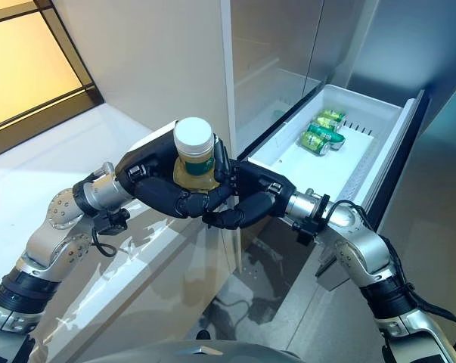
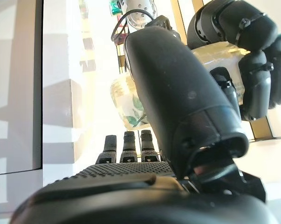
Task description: Put drinks into fridge and close the fridge
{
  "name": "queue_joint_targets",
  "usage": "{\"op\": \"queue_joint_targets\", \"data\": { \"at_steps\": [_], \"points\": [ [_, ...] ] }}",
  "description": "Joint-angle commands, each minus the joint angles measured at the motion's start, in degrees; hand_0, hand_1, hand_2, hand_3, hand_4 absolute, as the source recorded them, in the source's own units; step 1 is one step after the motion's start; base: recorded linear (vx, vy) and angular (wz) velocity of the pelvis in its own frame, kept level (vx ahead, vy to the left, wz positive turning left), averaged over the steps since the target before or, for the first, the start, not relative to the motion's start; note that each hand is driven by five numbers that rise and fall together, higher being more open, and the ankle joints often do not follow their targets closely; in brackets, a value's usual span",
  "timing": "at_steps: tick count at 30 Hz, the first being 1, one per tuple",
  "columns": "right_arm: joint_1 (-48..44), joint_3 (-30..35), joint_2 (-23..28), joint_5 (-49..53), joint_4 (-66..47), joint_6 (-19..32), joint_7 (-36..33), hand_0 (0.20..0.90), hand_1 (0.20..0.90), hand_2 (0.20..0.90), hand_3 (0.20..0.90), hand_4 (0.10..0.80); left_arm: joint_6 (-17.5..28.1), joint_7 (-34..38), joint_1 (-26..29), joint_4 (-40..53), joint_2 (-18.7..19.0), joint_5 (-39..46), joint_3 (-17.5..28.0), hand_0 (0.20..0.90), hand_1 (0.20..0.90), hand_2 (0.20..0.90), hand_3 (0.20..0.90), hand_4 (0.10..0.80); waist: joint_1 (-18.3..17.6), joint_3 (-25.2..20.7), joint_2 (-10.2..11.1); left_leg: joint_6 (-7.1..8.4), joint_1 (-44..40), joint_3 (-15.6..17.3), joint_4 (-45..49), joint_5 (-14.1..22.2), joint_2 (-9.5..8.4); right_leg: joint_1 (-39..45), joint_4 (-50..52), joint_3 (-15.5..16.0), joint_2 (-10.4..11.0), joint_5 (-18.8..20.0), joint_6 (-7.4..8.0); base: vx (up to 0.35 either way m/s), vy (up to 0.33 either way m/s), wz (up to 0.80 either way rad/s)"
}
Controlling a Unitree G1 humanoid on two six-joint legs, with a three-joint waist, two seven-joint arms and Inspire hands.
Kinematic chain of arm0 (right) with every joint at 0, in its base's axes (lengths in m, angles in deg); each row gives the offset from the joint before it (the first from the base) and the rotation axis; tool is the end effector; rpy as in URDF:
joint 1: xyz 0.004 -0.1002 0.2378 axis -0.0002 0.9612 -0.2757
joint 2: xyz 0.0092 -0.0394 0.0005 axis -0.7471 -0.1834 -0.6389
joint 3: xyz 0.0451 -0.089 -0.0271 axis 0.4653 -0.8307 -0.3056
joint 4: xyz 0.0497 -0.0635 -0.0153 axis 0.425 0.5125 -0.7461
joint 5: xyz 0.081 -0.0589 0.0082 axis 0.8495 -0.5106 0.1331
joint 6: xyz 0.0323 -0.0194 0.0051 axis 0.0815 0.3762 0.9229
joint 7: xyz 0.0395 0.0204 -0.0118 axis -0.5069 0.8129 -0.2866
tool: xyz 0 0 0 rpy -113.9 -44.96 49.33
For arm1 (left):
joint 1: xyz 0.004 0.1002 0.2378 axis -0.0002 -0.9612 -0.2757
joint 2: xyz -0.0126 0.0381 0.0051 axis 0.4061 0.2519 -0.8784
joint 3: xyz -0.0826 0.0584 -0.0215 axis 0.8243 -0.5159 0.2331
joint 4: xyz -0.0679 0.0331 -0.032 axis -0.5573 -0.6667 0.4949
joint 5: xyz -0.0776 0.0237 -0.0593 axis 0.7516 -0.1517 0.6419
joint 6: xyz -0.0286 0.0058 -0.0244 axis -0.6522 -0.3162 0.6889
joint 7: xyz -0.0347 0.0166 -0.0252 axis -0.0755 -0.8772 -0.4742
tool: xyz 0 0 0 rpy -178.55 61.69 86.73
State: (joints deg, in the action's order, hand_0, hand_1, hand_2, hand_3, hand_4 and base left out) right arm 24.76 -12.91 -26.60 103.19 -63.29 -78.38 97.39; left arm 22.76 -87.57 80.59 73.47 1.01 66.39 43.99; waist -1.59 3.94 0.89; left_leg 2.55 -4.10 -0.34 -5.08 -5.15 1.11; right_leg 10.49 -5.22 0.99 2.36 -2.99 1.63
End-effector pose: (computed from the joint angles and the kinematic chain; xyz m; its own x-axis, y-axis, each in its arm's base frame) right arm 0.2384 -0.1713 0.1277 0.4899 0.8718 -0.0016 -0.8716 0.4899 0.0183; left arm 0.2265 0.2000 0.1652 0.4175 -0.8541 0.3103 0.8006 0.5072 0.3190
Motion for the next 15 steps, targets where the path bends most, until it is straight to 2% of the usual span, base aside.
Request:
{"op": "queue_joint_targets", "data": {
  "at_steps": [1,11,12,13,14,15],
  "points": [
    [-7.71,0.72,-0.99,5.13,-2.85,3.96,0.27,0.9,0.9,0.9,0.9,0.8,4.36,1.28,11.83,4.33,-1.22,5.16,-0.82,0.3,0.3,0.3,0.2,0.1,0.17,-5.51,0.33,-3.91,-3.4,-0.38,0.14,7.74,-4.81,-4.13,0.22,2.1,-2.65,3.76,2.25,0.0,0.0,0.0],
    [-9.23,-0.8,-0.23,5.28,-4.83,3.71,0.91,0.9,0.9,0.9,0.9,0.8,3.15,1.01,12.2,4.2,-0.54,4.77,-2.11,0.3,0.3,0.3,0.2,0.1,0.21,-5.36,0.27,-3.97,-3.62,-0.33,0.23,7.74,-4.84,-3.91,0.22,2.09,-2.65,3.8,2.2,0.0,0.0,0.0],
    [-9.33,-0.97,-0.17,5.22,-4.86,3.73,0.68,0.66,0.66,0.66,0.62,0.52,3.13,1.06,12.24,4.25,-0.56,4.88,-2.24,0.3,0.3,0.3,0.2,0.1,0.17,-5.35,0.25,-4.0,-3.66,-0.29,0.21,7.73,-4.81,-3.9,0.22,2.04,-2.65,3.81,2.17,0.0,0.0,0.0],
    [-9.41,-1.03,-0.19,5.23,-4.84,3.71,0.54,0.66,0.66,0.66,0.62,0.52,3.13,1.09,12.26,4.27,-0.58,4.94,-2.29,0.3,0.3,0.3,0.2,0.1,0.17,-5.33,0.24,-4.0,-3.69,-0.27,0.21,7.73,-4.8,-3.88,0.22,2.04,-2.66,3.81,2.16,0.0,0.0,0.0],
    [-9.52,-1.16,-0.24,5.36,-4.65,3.88,0.24,0.312,0.312,0.312,0.214,0.114,3.0,1.17,12.27,4.45,-0.55,5.05,-2.4,0.3,0.3,0.3,0.2,0.1,0.2,-5.31,0.24,-4.0,-3.7,-0.29,0.2,7.72,-4.79,-3.88,0.22,2.06,-2.67,3.84,2.14,0.0,0.0,0.0],
    [-9.59,-1.2,-0.29,5.57,-4.6,3.85,0.17,0.3,0.3,0.3,0.2,0.1,2.86,1.12,12.3,4.46,-0.54,5.09,-2.41,0.3,0.3,0.3,0.2,0.1,0.2,-5.26,0.25,-4.01,-3.72,-0.26,0.21,7.71,-4.79,-3.85,0.22,2.08,-2.67,3.86,2.14,0.0,0.0,0.0]
  ]
}}
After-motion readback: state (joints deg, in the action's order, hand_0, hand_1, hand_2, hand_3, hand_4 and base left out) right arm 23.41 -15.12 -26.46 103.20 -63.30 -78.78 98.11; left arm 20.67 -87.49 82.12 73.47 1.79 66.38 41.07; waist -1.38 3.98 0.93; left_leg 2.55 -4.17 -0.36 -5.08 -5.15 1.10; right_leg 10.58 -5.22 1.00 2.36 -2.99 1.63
